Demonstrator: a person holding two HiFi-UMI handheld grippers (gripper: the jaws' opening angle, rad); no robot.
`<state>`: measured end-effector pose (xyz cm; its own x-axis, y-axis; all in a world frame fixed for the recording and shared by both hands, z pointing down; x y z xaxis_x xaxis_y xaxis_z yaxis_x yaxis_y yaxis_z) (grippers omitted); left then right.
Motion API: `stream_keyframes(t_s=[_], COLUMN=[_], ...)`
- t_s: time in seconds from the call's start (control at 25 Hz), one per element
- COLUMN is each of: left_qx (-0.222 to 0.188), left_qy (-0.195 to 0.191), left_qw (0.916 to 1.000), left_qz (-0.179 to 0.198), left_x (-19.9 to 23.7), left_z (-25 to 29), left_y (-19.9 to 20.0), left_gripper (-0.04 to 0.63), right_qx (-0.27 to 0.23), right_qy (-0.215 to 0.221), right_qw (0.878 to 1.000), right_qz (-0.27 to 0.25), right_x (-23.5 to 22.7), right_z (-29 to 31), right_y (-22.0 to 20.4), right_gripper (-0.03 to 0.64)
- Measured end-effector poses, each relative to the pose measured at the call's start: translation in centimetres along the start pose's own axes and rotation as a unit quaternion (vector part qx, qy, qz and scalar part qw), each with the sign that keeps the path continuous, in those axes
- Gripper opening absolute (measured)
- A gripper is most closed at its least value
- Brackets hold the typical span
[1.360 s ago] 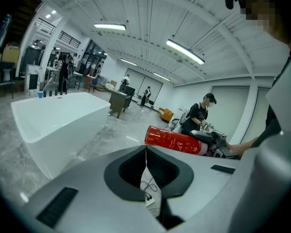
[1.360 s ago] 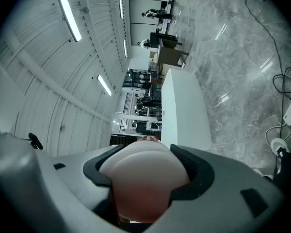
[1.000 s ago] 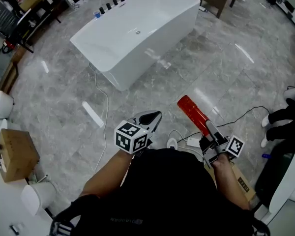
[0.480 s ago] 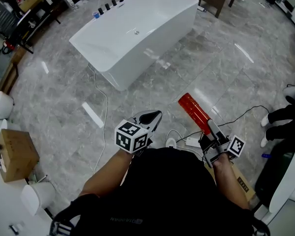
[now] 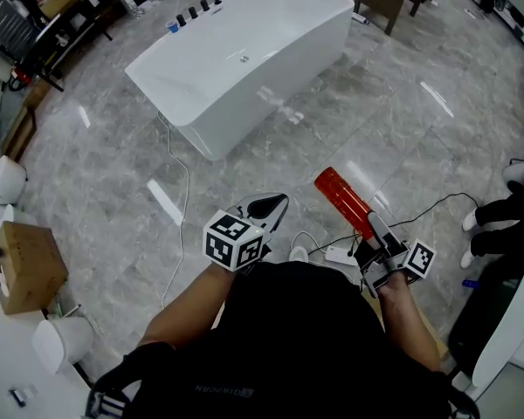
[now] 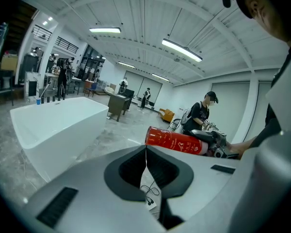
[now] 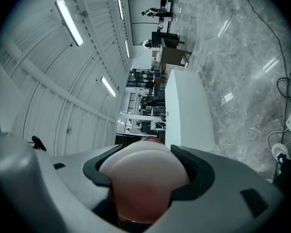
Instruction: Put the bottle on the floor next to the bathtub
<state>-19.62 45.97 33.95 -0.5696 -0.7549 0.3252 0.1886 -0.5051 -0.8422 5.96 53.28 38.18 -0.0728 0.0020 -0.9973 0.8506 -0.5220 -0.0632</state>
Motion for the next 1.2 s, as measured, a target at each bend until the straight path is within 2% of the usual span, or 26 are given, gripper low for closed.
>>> stream_keyframes(t_s=[0.36, 0.56, 0.8, 1.0, 1.2], left_qx=[-0.002, 0.001, 0.004, 0.011, 0.020], left_qy=[0.026, 0.030, 0.024, 0.015, 0.010], left_qw=[0.9995, 0.9993, 0.9994, 0.9996, 0.9993], left_qz=[-0.016, -0.022, -0.023, -0.021, -0.029], left_x=[-1.2, -1.1, -0.9, 1.1, 4.5], left_z=[2.1, 2.7, 3.9, 5.3, 8.2], left_y=[-0.5, -0.7, -0.5, 0.7, 2.1], left_gripper=[0.017, 0.017, 0.017, 0.017, 0.017], right_qx=[-0.002, -0.004, -0.015, -0.031, -0.035], right_qy=[0.001, -0.010, -0.003, -0.003, -0.021], right_qw=[1.000, 1.000, 1.000, 0.999, 0.999], right_qz=[0.001, 0.010, 0.008, 0.020, 0.020], right_x=[-1.1, -2.0, -2.3, -2.5, -3.1], right_z=[-1.5, -1.8, -1.3, 0.4, 3.3], right_y=[3.0, 3.7, 4.5, 5.7, 8.4], right_gripper=[0.318, 0.318, 0.318, 0.318, 0.316])
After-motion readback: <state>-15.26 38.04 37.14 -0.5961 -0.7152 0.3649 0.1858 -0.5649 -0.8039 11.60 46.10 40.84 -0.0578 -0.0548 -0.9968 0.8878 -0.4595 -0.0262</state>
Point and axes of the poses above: the fingertips, and each gripper's own axes: z forward along the fingers, x to its left, y out of its top, the point moved 5 cm from there along -z, backward along the fingers, and after that the axes turned 2 degrees about z, right-handed, at the moved point
